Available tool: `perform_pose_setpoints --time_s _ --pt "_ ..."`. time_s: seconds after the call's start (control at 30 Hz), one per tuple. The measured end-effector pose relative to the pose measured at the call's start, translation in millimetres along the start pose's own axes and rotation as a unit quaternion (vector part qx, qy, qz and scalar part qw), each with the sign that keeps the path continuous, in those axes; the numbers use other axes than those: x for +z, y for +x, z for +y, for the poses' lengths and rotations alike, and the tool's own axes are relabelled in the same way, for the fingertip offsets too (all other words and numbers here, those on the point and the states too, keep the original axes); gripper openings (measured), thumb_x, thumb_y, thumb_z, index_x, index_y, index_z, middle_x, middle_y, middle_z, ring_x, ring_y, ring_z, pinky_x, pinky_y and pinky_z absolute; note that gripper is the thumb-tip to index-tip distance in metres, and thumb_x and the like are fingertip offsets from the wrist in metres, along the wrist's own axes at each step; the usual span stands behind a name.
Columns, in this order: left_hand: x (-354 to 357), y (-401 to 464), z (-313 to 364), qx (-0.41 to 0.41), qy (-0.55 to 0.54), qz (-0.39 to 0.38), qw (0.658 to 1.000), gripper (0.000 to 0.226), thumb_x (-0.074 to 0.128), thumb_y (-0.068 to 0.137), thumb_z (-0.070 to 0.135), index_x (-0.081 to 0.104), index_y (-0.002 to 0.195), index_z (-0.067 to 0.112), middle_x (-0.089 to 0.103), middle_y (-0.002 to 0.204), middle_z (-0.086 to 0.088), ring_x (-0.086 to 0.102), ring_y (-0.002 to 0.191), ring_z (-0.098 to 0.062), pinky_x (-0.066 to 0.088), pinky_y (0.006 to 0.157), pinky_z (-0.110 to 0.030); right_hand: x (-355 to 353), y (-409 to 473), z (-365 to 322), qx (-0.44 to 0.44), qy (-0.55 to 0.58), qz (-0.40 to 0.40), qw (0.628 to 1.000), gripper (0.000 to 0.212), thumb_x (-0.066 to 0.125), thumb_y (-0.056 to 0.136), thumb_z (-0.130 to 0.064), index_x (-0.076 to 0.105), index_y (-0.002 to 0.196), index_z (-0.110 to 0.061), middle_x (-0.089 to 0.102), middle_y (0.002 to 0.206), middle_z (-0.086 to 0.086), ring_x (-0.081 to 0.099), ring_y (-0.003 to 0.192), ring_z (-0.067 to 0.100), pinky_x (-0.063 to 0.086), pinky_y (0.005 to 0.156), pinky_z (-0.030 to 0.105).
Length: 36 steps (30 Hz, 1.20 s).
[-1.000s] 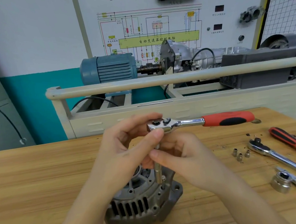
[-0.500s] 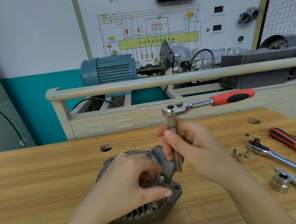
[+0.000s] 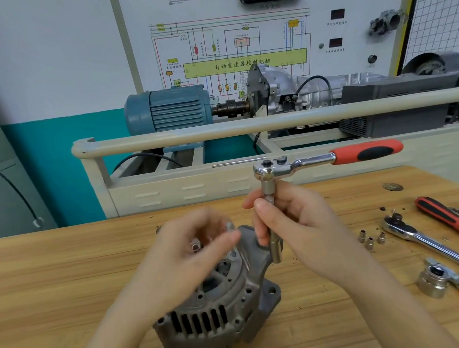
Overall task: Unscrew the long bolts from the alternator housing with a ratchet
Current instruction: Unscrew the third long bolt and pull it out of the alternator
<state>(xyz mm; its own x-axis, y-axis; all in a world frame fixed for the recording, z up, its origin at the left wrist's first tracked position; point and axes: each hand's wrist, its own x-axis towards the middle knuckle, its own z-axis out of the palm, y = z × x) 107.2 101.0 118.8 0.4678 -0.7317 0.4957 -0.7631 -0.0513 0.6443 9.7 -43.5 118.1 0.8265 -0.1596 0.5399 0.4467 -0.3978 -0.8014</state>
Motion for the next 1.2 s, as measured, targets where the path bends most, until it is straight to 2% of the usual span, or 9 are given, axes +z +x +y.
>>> perform_pose_setpoints --time_s 0.1,0.17,0.23,0.37,0.47,0.57,0.83,0.97,1.2 --pt "-23 1 4 -0.028 -0.075 0.094 0.992 0.025 0.059 0.064 0.041 0.063 0.076 0.019 0.071 0.076 0.011 0.064 0.066 0.001 0.048 0.060 -0.007 1 0 -2 0.003 0.007 0.001 1.000 0.019 0.045 0.093 -0.006 0.059 0.086 -0.018 0.058 0.060 -0.010 0.055 0.056 0.000 0.045 0.059 0.013" --pt "-40 -3 -10 -0.070 -0.055 0.144 0.985 0.019 0.060 0.066 0.031 0.063 0.075 0.014 0.071 0.073 0.008 0.064 0.061 0.003 0.045 0.055 -0.003 2 -1 -3 0.002 0.011 -0.002 1.000 0.019 0.045 0.092 -0.006 0.059 0.086 -0.018 0.058 0.060 -0.009 0.055 0.056 0.000 0.045 0.058 0.012" --pt "-55 -11 -39 -0.130 0.003 0.167 0.977 0.010 0.064 0.073 0.022 0.064 0.074 0.012 0.071 0.070 0.002 0.063 0.059 0.000 0.046 0.054 -0.006 3 -2 -5 0.000 0.013 -0.008 1.000 0.019 0.045 0.092 -0.006 0.058 0.086 -0.018 0.058 0.060 -0.009 0.054 0.056 -0.001 0.043 0.057 0.011" --pt "-72 -47 -121 -0.294 0.105 0.137 0.940 0.011 0.066 0.081 0.015 0.065 0.072 0.010 0.067 0.067 -0.007 0.062 0.068 -0.021 0.046 0.061 -0.028 7 -3 -7 -0.005 0.018 -0.023 1.000 0.019 0.045 0.092 -0.005 0.058 0.085 -0.018 0.058 0.059 -0.010 0.054 0.055 -0.002 0.042 0.054 0.009" --pt "-70 -75 -168 -0.370 0.169 0.102 0.908 0.012 0.070 0.079 0.017 0.065 0.070 0.011 0.068 0.068 -0.006 0.062 0.065 -0.020 0.047 0.059 -0.028 9 -4 -8 -0.010 0.022 -0.029 0.999 0.018 0.045 0.091 -0.005 0.059 0.086 -0.017 0.058 0.059 -0.009 0.054 0.055 -0.001 0.042 0.054 0.009" --pt "-62 -87 -194 -0.414 0.230 0.063 0.879 0.013 0.070 0.080 0.024 0.063 0.070 0.018 0.067 0.076 -0.003 0.059 0.072 -0.019 0.042 0.061 -0.027 10 -4 -7 -0.016 0.015 -0.031 0.999 0.018 0.046 0.091 -0.005 0.059 0.086 -0.016 0.058 0.060 -0.008 0.054 0.055 -0.001 0.042 0.054 0.010" --pt "-52 -85 -202 -0.397 0.288 0.048 0.870 0.015 0.067 0.080 0.035 0.060 0.071 0.026 0.061 0.074 0.006 0.056 0.073 -0.014 0.039 0.058 -0.025 11 -5 -4 -0.016 0.013 -0.034 0.999 0.016 0.047 0.090 -0.009 0.059 0.086 -0.019 0.060 0.060 -0.008 0.055 0.056 0.000 0.043 0.055 0.011" --pt "-52 -88 -200 -0.393 0.286 0.047 0.873 0.016 0.066 0.080 0.038 0.060 0.071 0.026 0.061 0.074 0.007 0.055 0.071 -0.010 0.039 0.053 -0.023 12 -4 -3 -0.012 0.010 -0.032 0.999 0.018 0.047 0.091 -0.006 0.059 0.085 -0.018 0.059 0.059 -0.008 0.056 0.056 0.001 0.043 0.054 0.011" --pt "-57 -89 -204 -0.415 0.253 0.058 0.872 0.024 0.069 0.074 0.047 0.061 0.072 0.024 0.064 0.078 0.005 0.056 0.071 -0.010 0.043 0.057 -0.024 6 -2 0 -0.023 -0.006 -0.015 1.000 0.019 0.047 0.090 -0.005 0.059 0.085 -0.018 0.060 0.060 -0.008 0.057 0.055 0.002 0.043 0.054 0.011"
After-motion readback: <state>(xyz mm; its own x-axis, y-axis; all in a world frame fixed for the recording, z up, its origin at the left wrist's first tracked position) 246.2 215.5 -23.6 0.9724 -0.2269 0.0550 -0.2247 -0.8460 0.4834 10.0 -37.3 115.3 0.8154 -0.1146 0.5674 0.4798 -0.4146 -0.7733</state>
